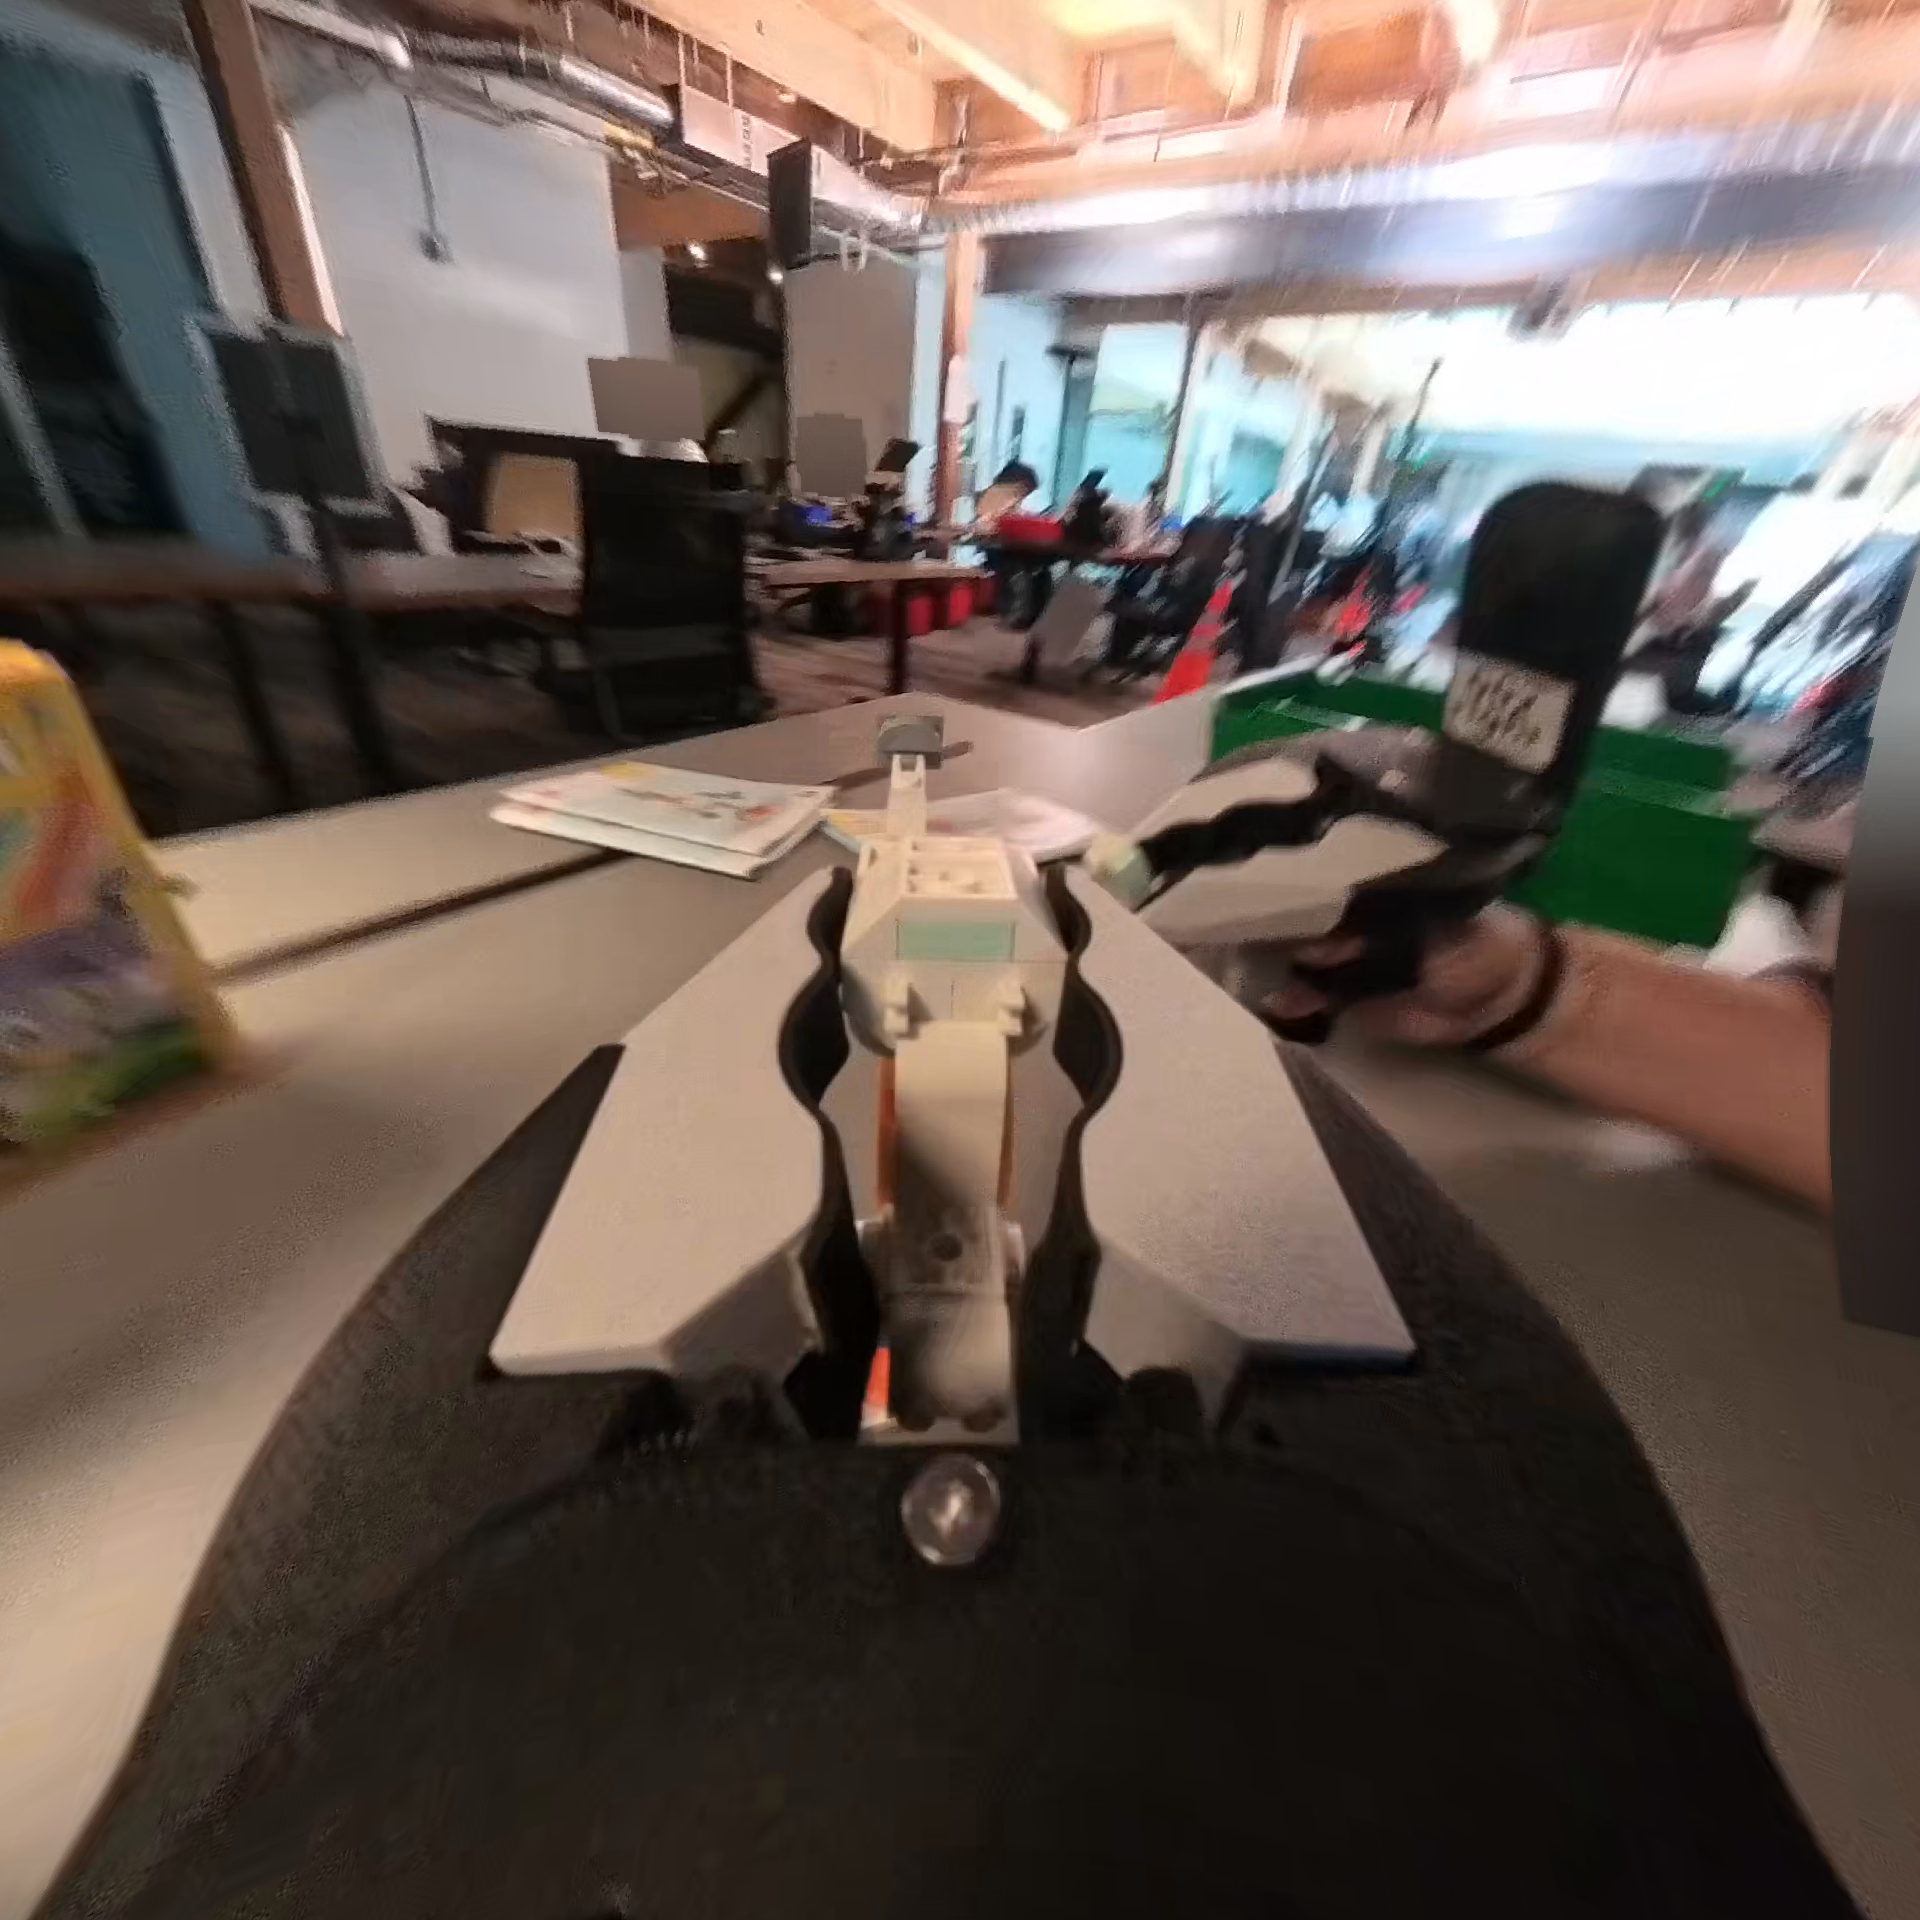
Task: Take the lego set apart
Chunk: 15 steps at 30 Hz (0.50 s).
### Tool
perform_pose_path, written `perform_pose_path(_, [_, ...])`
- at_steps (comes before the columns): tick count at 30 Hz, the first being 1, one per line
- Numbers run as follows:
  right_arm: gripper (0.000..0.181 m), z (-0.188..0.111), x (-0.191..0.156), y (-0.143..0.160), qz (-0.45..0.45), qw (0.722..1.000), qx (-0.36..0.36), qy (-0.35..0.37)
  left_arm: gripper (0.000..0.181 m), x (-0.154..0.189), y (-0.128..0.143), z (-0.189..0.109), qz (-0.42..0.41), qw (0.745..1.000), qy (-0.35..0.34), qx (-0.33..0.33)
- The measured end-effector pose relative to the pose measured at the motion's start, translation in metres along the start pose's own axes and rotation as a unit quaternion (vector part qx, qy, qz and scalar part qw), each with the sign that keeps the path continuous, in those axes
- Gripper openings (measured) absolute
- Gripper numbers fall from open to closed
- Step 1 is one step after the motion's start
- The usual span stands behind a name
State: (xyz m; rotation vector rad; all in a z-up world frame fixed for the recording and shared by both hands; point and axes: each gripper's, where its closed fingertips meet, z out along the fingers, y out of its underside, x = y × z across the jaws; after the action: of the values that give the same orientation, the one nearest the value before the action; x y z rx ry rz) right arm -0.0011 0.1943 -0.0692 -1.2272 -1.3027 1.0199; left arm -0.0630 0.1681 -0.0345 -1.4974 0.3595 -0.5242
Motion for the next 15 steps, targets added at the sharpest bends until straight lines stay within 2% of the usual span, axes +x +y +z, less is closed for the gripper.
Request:
perform_pose_path(1, [0.015,0.001,0.004,0.011,-0.009,0.999,-0.033,0.008,0.037,-0.002,0.004,0.002,-0.03,0.999,0.007,-0.01])
perform_pose_path(6, [0.016,0.004,0.0,0.074,-0.036,0.975,-0.218,-0.006,0.037,0.018,0.025,0.013,-0.041,0.996,0.059,-0.06])
perform_pose_path(7, [0.022,0.003,0.0,0.08,-0.038,0.971,-0.235,-0.007,0.037,0.019,0.027,0.014,-0.038,0.995,0.06,-0.066])
perform_pose_path(8, [0.036,0.003,0.001,0.083,-0.041,0.969,-0.245,-0.003,0.037,0.02,0.031,0.015,-0.04,0.994,0.061,-0.076])
perform_pose_path(10, [0.072,0.004,0.011,0.077,-0.079,0.967,-0.24,0.038,0.037,0.02,0.039,0.017,-0.054,0.992,0.059,-0.099])
perform_pose_path(11, [0.083,0.005,0.018,0.066,-0.122,0.965,-0.22,0.069,0.037,0.021,0.044,0.018,-0.069,0.989,0.062,-0.111])
perform_pose_path(13, [0.084,0.006,0.018,0.039,-0.263,0.943,-0.169,0.112,0.037,0.024,0.054,0.02,-0.101,0.983,0.077,-0.136])
perform_pose_path(15, [0.066,0.009,0.001,0.026,-0.425,0.884,-0.149,0.121,0.037,0.033,0.059,0.021,-0.125,0.975,0.103,-0.153])
